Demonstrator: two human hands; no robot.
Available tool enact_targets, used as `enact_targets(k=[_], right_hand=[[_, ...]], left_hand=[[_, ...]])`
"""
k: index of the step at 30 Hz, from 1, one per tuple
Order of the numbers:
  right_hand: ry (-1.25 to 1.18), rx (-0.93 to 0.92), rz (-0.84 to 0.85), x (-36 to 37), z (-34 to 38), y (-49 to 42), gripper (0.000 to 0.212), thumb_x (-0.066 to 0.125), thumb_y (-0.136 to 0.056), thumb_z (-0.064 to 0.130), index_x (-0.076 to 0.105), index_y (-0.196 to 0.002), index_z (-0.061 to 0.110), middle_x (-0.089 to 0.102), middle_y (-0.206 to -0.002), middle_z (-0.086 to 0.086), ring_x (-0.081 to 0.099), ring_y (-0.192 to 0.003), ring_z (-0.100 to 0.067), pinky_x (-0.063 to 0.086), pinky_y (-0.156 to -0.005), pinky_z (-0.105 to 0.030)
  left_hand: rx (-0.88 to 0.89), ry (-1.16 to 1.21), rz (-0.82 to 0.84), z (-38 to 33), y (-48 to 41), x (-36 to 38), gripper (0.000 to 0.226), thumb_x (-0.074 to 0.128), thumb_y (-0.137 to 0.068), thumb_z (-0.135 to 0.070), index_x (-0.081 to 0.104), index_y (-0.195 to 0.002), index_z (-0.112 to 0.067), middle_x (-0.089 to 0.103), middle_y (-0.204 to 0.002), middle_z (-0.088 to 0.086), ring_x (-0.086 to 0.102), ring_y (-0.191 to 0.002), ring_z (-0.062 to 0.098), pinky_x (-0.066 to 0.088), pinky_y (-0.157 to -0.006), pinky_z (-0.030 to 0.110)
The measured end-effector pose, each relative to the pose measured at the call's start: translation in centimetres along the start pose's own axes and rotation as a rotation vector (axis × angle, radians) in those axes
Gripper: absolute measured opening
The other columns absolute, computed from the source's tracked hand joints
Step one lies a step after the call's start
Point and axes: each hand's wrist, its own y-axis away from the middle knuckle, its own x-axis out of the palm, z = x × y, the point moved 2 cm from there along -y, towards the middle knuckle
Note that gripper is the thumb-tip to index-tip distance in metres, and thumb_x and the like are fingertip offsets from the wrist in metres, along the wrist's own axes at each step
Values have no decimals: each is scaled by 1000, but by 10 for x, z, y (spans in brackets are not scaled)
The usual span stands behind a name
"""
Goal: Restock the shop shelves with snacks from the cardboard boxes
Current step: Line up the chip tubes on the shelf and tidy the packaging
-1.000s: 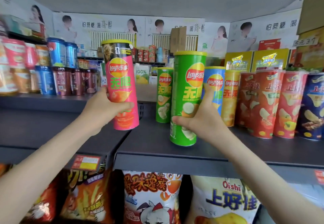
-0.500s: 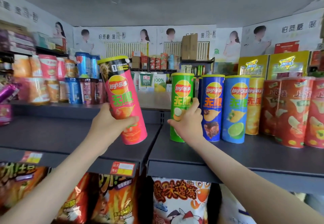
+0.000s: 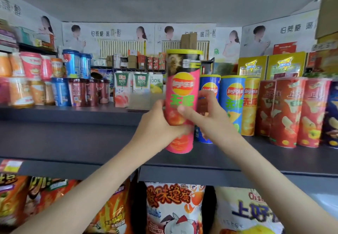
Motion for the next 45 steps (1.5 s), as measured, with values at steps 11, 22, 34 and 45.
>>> enact_targets(k=[11,22,34,45], right_hand=[[169,150,-158,-63,-32,-3,47,80,-76,29,50,-112,22,59,-91,17,59,-80,1,50,-71,-20],[192,132,-62,-61,-67,9,95,82,-74,10,17,-142,22,51,-97,16,60,-80,9,48,-68,-11],[290,100,-315,-138,-95,9,95,76,-77,5,14,-147,19,49,-123,1,56,-110,-19,47,-93,-35],[486,206,-210,-147,-125,-12,115,76,-79,18,-12,-152,23,36,-142,-20,42,-128,-36,36,-108,-44]], left_hand=[[-113,-40,90,25,-49,24,111,72,-84,-28,-17,-150,-33,15,-158,6,27,-141,25,31,-108,38],[-135,-138,128,45,-67,62,112,73,-84,-22,-19,-147,-33,55,-130,7,57,-89,20,46,-75,30],[-89,-156,139,57,-73,71,123,76,-80,-23,-28,-142,-42,50,-137,7,60,-93,19,49,-74,29],[-50,-244,162,64,-77,74,126,74,-84,-23,-39,-134,-46,46,-142,11,59,-72,8,43,-56,19]])
